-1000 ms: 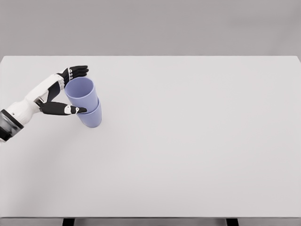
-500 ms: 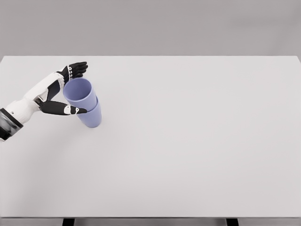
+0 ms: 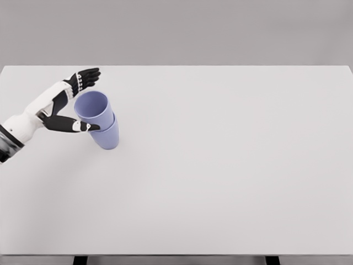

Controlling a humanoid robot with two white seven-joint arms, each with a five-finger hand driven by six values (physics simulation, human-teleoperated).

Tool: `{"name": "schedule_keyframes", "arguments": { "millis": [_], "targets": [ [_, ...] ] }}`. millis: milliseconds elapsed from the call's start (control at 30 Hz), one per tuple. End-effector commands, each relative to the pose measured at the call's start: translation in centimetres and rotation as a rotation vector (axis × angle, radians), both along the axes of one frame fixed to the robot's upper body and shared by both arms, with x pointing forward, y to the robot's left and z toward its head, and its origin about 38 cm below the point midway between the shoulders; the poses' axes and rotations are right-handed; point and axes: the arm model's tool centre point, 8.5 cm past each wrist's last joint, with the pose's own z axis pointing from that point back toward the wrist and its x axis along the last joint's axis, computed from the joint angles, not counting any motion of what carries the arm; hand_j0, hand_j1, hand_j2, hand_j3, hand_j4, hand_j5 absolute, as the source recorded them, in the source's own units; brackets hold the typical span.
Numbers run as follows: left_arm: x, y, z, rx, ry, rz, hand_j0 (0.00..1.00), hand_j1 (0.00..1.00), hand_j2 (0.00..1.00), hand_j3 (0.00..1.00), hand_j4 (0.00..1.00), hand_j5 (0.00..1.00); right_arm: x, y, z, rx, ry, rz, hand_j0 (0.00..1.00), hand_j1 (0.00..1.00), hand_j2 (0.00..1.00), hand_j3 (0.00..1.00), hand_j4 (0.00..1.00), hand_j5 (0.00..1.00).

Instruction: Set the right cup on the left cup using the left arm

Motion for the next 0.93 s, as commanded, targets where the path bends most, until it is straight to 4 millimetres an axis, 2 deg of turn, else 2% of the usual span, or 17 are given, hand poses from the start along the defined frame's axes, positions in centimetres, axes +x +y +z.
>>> {"name": "schedule_keyframes", "arguments": {
  "millis": [0,200,267,333,400,500,533,900],
  "targets": [
    [0.0,0.5,0.6,-0.001,-0.013,0.008,1.0,1.0,1.0,1.0,1.0,1.0,0.0,0.0,0.0,0.0,0.0,0.0,1.0,1.0,1.0,1.0,1.0,1.0],
    [-0.1,1.5,1.3,0.012,-0.023,0.023,1.0,1.0,1.0,1.0,1.0,1.0,0.0,0.0,0.0,0.0,0.0,0.0,1.0,1.0,1.0,1.0,1.0,1.0],
    [-0.9,2.6,1.6,0.025,-0.027,0.042,1.0,1.0,1.0,1.0,1.0,1.0,0.0,0.0,0.0,0.0,0.0,0.0,1.0,1.0,1.0,1.0,1.0,1.0],
    [-0.9,2.7,1.7,0.028,-0.03,0.044,1.0,1.0,1.0,1.0,1.0,1.0,0.0,0.0,0.0,0.0,0.0,0.0,1.0,1.0,1.0,1.0,1.0,1.0],
    [-1.4,4.4,2.1,0.059,-0.03,0.074,1.0,1.0,1.0,1.0,1.0,1.0,0.0,0.0,0.0,0.0,0.0,0.0,1.0,1.0,1.0,1.0,1.0,1.0],
    [-1.4,4.5,2.2,0.061,-0.032,0.078,1.0,1.0,1.0,1.0,1.0,1.0,0.0,0.0,0.0,0.0,0.0,0.0,1.0,1.0,1.0,1.0,1.0,1.0],
    [-1.8,5.8,2.7,0.081,-0.034,0.102,1.0,1.0,1.0,1.0,1.0,1.0,0.0,0.0,0.0,0.0,0.0,0.0,1.0,1.0,1.0,1.0,1.0,1.0],
    [-2.3,6.4,2.9,0.129,-0.024,0.098,1.0,1.0,1.0,1.0,1.0,1.0,0.0,0.0,0.0,0.0,0.0,0.0,1.0,1.0,1.0,1.0,1.0,1.0]
  ]
}}
